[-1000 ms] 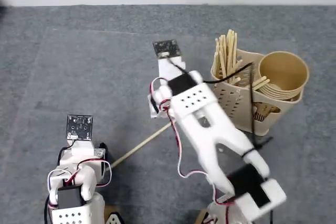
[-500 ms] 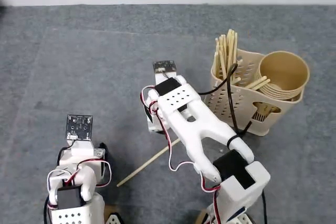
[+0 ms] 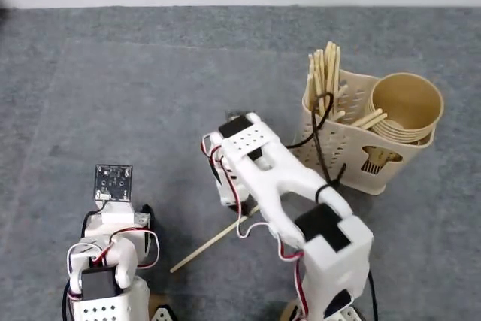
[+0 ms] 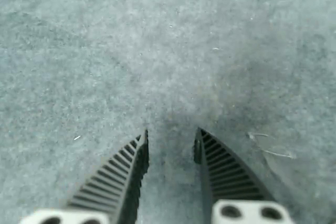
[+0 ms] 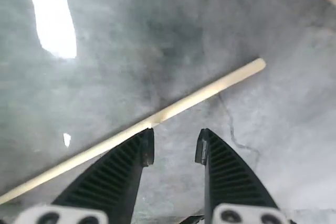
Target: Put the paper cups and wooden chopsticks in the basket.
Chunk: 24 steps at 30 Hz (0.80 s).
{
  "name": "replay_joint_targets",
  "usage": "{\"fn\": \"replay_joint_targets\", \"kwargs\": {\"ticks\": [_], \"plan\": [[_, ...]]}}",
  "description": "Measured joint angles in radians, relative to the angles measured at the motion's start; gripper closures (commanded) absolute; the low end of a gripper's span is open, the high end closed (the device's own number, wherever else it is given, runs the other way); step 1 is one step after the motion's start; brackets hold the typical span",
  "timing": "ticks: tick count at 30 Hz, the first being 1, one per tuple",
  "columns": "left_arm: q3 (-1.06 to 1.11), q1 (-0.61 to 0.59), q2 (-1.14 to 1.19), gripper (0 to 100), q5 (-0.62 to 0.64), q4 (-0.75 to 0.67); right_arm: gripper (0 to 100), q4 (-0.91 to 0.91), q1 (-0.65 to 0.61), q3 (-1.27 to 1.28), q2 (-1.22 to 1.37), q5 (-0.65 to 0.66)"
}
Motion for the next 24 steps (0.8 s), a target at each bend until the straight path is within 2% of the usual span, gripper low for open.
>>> {"fn": "replay_joint_targets", "kwargs": {"ticks": [6, 16, 21, 24], "plan": [[0.0, 0.0, 0.0, 86, 0.0, 0.0, 84.8, -0.021, 0.015, -0.002, 0.055, 0.0], [0.0, 0.0, 0.0, 86, 0.0, 0.0, 84.5, -0.181, 0.018, -0.005, 0.052, -0.002], [0.0, 0.0, 0.0, 86, 0.0, 0.0, 84.5, -0.166, 0.021, -0.097, 0.057, -0.002], [0.0, 0.0, 0.0, 86, 0.0, 0.0, 84.5, -0.094, 0.021, -0.198, 0.057, -0.002]]}}
